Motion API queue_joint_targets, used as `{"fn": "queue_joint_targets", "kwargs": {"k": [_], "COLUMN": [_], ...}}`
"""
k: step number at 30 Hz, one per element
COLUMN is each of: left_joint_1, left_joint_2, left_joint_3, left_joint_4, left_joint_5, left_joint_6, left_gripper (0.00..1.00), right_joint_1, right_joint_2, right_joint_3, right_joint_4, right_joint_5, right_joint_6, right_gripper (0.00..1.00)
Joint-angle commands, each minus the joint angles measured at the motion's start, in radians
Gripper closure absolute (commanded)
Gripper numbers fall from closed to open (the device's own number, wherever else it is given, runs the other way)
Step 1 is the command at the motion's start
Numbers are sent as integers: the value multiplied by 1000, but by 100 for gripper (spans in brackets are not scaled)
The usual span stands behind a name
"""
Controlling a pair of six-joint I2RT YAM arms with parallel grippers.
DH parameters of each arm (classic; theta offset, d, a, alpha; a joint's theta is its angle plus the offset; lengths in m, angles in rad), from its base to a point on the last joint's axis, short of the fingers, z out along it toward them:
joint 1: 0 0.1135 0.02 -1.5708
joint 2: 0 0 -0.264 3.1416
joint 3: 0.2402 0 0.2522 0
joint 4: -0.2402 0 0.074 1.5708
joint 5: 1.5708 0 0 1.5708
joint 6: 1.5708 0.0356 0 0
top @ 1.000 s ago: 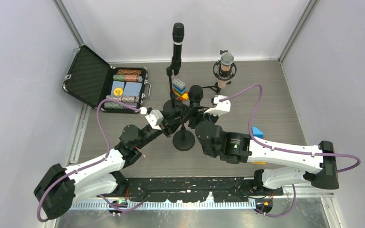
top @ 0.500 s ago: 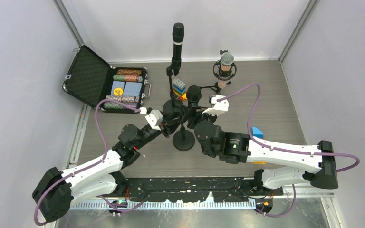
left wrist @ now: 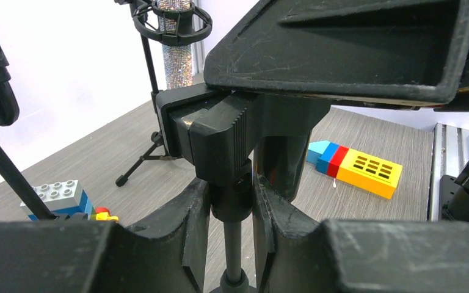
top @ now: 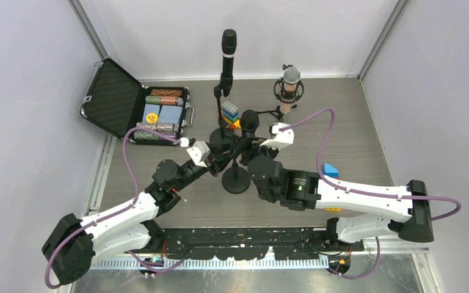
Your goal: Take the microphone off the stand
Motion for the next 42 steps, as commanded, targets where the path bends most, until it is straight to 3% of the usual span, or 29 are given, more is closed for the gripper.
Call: {"fn": "queue_joint_targets", "kwargs": {"k": [1, 7, 21, 29, 38, 42], "left_joint_1": [-9, -26, -42, -42, -41, -41], "left_joint_2": [45, 59, 86, 114, 63, 7], "left_joint_3": [-71, -66, -66, -11, -9, -14], "left_joint_4": [-273, -296, -320, -301, -265, -267], "left_joint_5": [60, 41, -8, 2, -4, -9], "left_joint_6": [25, 34, 45, -28, -92, -95], "left_gripper": [100, 100, 100, 70, 47, 41], "right_joint_1": [13, 14, 17, -11, -129, -157], "right_joint_2": [77, 108, 174, 104, 19, -26], "right_joint_3": [-108, -89, -92, -62, -41, -60], "right_joint_4": [-401, -423, -415, -350, -293, -246], "right_joint_5": [-76, -111, -130, -186, -298, -319], "right_joint_6": [-168, -267, -194, -125, 8, 4], "right_gripper": [26, 26, 23, 17, 15, 19]}}
